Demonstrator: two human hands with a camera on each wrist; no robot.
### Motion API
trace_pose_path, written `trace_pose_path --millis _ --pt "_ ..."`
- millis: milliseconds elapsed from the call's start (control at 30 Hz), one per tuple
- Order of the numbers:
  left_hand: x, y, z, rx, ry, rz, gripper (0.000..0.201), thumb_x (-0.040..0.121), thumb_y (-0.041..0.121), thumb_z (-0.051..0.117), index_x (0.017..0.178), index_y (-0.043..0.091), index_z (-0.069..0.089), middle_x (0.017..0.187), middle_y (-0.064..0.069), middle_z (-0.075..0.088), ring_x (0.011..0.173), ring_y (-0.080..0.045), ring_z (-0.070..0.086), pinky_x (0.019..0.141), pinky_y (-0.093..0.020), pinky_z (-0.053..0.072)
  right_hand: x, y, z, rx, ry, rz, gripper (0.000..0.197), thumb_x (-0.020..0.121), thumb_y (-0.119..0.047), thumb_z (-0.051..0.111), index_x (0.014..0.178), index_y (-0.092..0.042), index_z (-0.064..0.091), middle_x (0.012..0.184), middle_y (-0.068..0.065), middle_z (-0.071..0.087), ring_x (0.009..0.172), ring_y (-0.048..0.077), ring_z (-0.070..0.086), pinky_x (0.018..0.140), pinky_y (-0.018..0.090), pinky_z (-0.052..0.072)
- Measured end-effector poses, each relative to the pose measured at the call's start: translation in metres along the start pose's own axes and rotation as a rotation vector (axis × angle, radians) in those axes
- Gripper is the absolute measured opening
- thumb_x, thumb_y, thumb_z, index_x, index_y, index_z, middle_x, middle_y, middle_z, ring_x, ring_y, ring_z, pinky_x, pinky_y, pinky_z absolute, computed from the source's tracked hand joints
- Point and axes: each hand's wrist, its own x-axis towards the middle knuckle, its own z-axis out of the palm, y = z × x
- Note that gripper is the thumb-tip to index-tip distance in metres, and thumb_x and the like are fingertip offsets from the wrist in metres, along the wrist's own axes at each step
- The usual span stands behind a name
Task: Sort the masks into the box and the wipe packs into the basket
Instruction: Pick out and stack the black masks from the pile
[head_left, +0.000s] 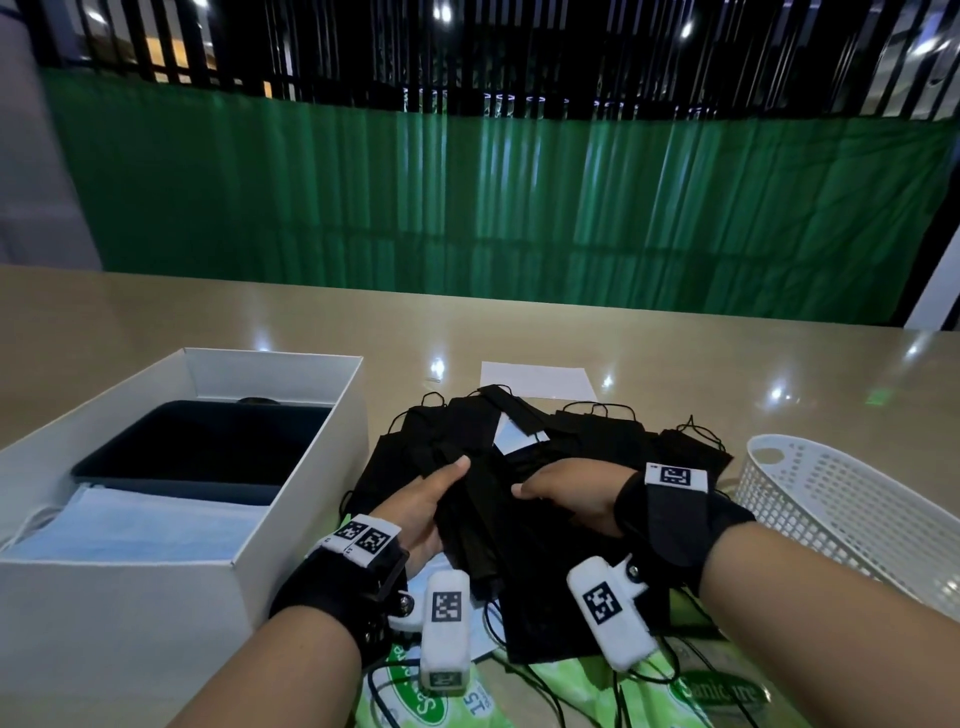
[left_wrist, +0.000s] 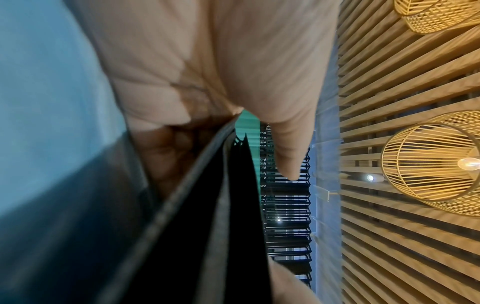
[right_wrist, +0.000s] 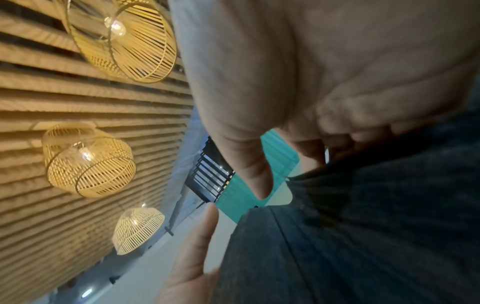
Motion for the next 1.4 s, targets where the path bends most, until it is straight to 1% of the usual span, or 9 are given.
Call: trace_pose_path --millis 100,200,367,500,633,833,967,1133,1400 --pt "0.0 -0.001 0.0 -0.025 -0.017 0.025 0.039 0.09 0.022 0.056 0.122 0.001 0.058 0.116 -0.019 0.066 0.104 -0.027 0.066 0.076 -0.032 0.058 0.006 -0.002 0.002 -0.046 0.018 -0.041 0.033 0.081 -0.043 0.063 0.089 -0.011 0.065 0.095 0.008 0.067 0.092 0.023 0.063 0.096 0.038 0.048" --pt "0.0 -0.004 -0.001 -0.028 -0.017 0.053 0.035 0.087 0.008 0.058 0.12 -0.002 0.058 0.114 -0.022 0.066 0.102 -0.03 0.066 0.083 -0.038 0.057 0.006 -0.004 0.001 -0.07 0.052 -0.037 0.041 0.078 -0.047 0.063 0.097 -0.01 0.064 0.103 0.012 0.069 0.097 0.03 0.066 0.098 0.043 0.048" --pt "0.003 -0.007 -0.004 -0.062 0.012 0.061 0.034 0.089 0.003 0.056 0.122 -0.001 0.057 0.116 -0.025 0.064 0.107 -0.036 0.062 0.094 -0.048 0.049 0.005 0.0 0.001 -0.056 0.144 -0.041 0.02 0.093 -0.027 0.055 0.08 -0.012 0.062 0.095 0.013 0.068 0.093 0.03 0.066 0.086 0.034 0.052" --pt "0.002 -0.007 -0.004 -0.084 -0.026 0.063 0.043 0.081 0.012 0.062 0.123 0.003 0.057 0.12 -0.024 0.062 0.114 -0.037 0.057 0.103 -0.051 0.04 0.006 0.001 0.008 0.097 0.092 -0.061 0.026 0.091 -0.024 0.055 0.097 0.0 0.063 0.104 0.018 0.067 0.094 0.032 0.064 0.097 0.046 0.049" --pt "0.001 -0.008 -0.005 -0.043 -0.084 0.048 0.057 0.073 0.016 0.072 0.125 0.002 0.056 0.122 -0.025 0.06 0.115 -0.037 0.057 0.105 -0.052 0.039 0.006 -0.005 0.017 0.243 -0.045 -0.068 0.036 0.092 -0.025 0.057 0.116 0.002 0.058 0.108 0.013 0.064 0.1 0.028 0.061 0.1 0.045 0.047" --pt "-0.003 -0.006 -0.003 0.009 -0.078 -0.023 0.049 0.077 0.015 0.066 0.123 -0.003 0.057 0.124 -0.028 0.057 0.112 -0.037 0.057 0.105 -0.05 0.039 0.004 -0.01 0.02 0.075 0.046 -0.07 0.036 0.096 -0.033 0.051 0.117 -0.004 0.056 0.102 0.01 0.066 0.09 0.024 0.064 0.078 0.031 0.053" --pt "-0.002 -0.004 -0.004 0.011 -0.016 -0.023 0.049 0.077 0.01 0.062 0.123 -0.005 0.056 0.116 -0.026 0.063 0.102 -0.035 0.062 0.095 -0.047 0.047 0.004 -0.003 0.006 -0.119 0.166 -0.094 0.026 0.096 -0.035 0.049 0.088 -0.013 0.059 0.084 0.003 0.06 0.079 0.018 0.058 0.072 0.028 0.047" --pt "0.001 -0.007 -0.006 0.044 0.0 0.001 0.031 0.089 0.0 0.053 0.119 -0.004 0.057 0.099 -0.022 0.069 0.087 -0.03 0.068 0.077 -0.041 0.057 0.0 0.011 -0.007 -0.092 0.199 -0.103 0.023 0.09 -0.026 0.061 0.07 -0.017 0.057 0.067 -0.002 0.057 0.057 0.008 0.054 0.047 0.019 0.042" --pt "-0.003 -0.007 -0.004 0.046 -0.049 0.011 0.046 0.076 0.005 0.065 0.121 -0.004 0.057 0.106 -0.025 0.066 0.089 -0.033 0.069 0.076 -0.044 0.058 0.002 0.015 -0.004 0.214 0.063 -0.203 0.024 0.09 -0.006 0.06 0.067 -0.011 0.054 0.048 -0.004 0.05 0.039 0.002 0.046 0.037 0.015 0.034"
